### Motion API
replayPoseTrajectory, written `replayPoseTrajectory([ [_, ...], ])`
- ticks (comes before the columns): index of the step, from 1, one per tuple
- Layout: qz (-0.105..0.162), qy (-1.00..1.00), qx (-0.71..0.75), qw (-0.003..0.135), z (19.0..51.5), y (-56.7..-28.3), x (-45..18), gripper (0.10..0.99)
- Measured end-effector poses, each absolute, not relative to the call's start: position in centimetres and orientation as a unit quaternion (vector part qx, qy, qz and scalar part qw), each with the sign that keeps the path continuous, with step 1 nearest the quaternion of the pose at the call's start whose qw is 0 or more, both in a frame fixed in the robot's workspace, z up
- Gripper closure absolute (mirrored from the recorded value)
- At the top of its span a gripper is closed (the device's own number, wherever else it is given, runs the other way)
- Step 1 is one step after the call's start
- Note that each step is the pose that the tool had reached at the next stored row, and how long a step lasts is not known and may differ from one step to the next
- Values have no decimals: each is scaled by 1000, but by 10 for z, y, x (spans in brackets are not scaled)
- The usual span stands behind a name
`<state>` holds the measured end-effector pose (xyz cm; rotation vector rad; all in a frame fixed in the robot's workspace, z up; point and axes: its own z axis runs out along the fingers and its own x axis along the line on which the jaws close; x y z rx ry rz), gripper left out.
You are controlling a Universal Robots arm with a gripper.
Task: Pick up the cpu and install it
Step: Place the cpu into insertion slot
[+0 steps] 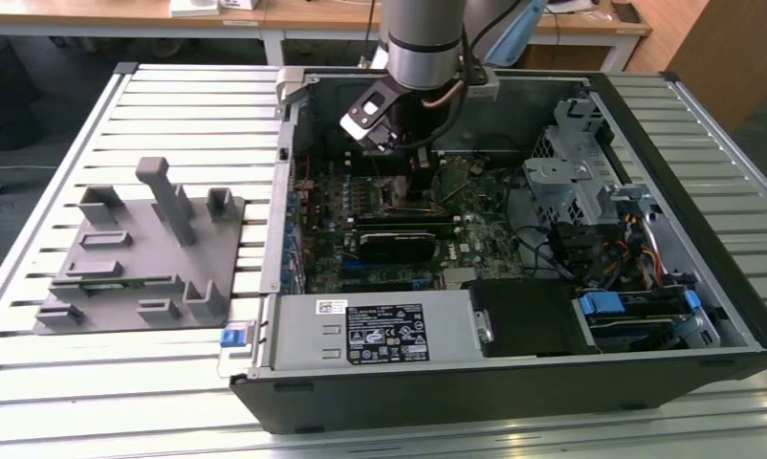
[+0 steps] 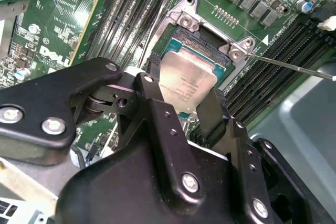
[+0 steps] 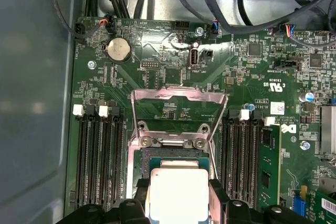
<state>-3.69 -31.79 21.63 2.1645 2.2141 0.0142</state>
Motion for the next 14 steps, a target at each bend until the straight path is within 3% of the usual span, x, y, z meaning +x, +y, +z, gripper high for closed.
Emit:
replayPoseTrajectory([
  [14,4,714,700,23,206,-316,-37,553],
])
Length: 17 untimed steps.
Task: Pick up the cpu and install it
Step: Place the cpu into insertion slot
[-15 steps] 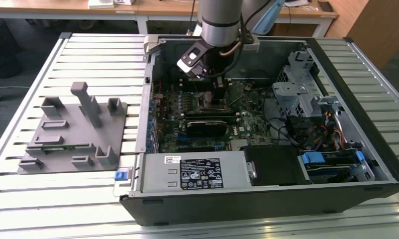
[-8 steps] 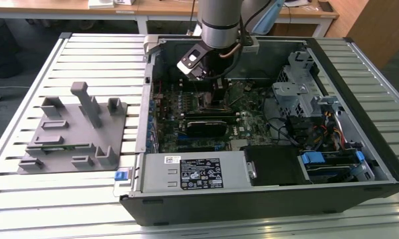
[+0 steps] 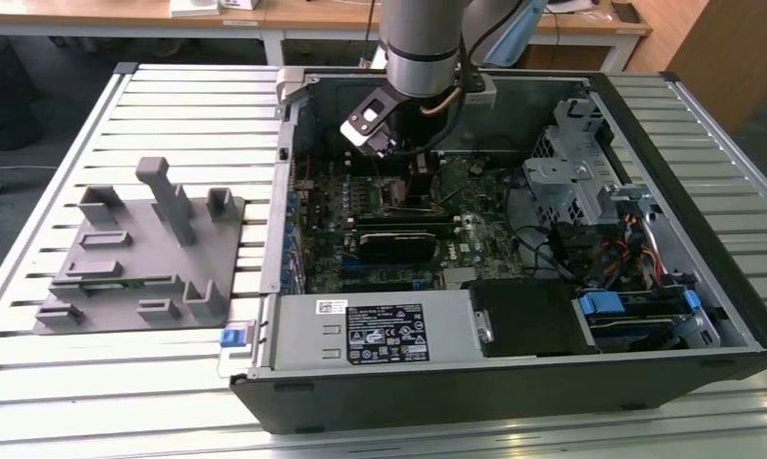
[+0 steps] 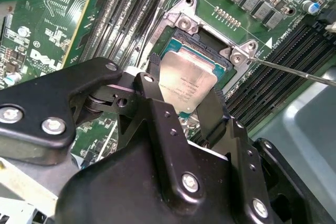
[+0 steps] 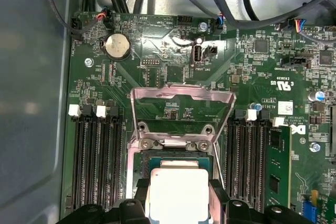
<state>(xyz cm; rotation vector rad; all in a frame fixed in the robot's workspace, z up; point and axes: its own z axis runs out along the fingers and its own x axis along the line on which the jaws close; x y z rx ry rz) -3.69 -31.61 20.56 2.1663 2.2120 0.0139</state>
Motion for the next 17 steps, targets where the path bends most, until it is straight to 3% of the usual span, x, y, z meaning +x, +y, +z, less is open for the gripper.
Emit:
replayPoseTrajectory([
  [17,4,713,700,23,199,-312,-38,553],
])
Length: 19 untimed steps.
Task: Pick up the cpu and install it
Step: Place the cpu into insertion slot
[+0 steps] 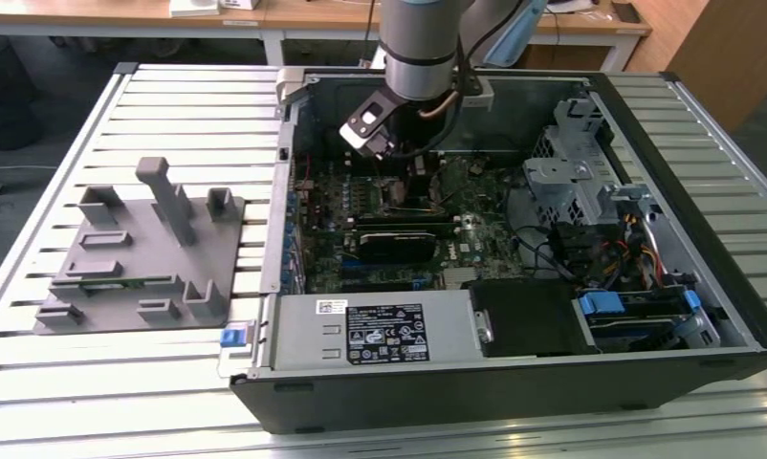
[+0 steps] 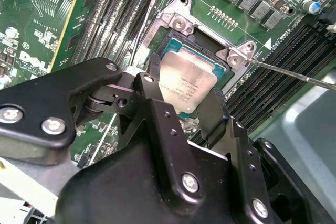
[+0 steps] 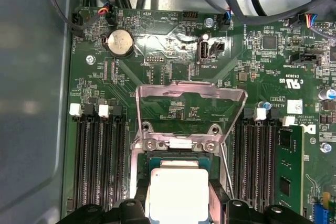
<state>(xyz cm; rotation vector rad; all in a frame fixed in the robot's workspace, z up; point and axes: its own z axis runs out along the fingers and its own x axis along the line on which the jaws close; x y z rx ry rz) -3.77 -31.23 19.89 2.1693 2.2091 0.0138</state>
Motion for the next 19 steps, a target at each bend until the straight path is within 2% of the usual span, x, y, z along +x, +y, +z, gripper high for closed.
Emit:
replayPoseTrajectory([
  [19,4,713,700,23,195,-312,-38,553],
])
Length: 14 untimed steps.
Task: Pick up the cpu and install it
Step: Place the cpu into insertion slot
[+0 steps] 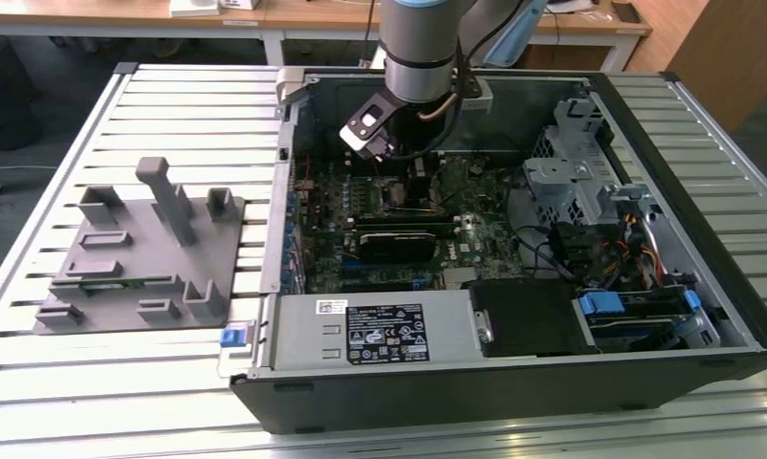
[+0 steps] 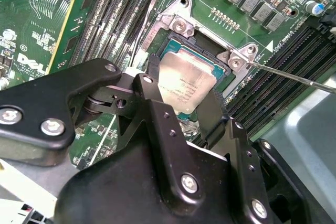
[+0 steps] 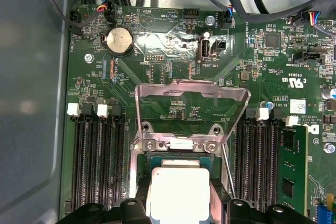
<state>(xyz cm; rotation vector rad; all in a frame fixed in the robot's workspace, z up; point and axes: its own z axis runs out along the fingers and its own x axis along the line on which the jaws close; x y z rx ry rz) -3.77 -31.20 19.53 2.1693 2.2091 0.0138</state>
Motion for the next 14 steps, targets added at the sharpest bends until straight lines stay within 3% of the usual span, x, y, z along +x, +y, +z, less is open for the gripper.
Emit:
replayPoseTrajectory([
  [3,5,713,700,23,195,-312,-38,541],
  [4,5,713,700,23,195,-312,-38,478],
  [14,4,713,700,23,207,-312,-38,478],
])
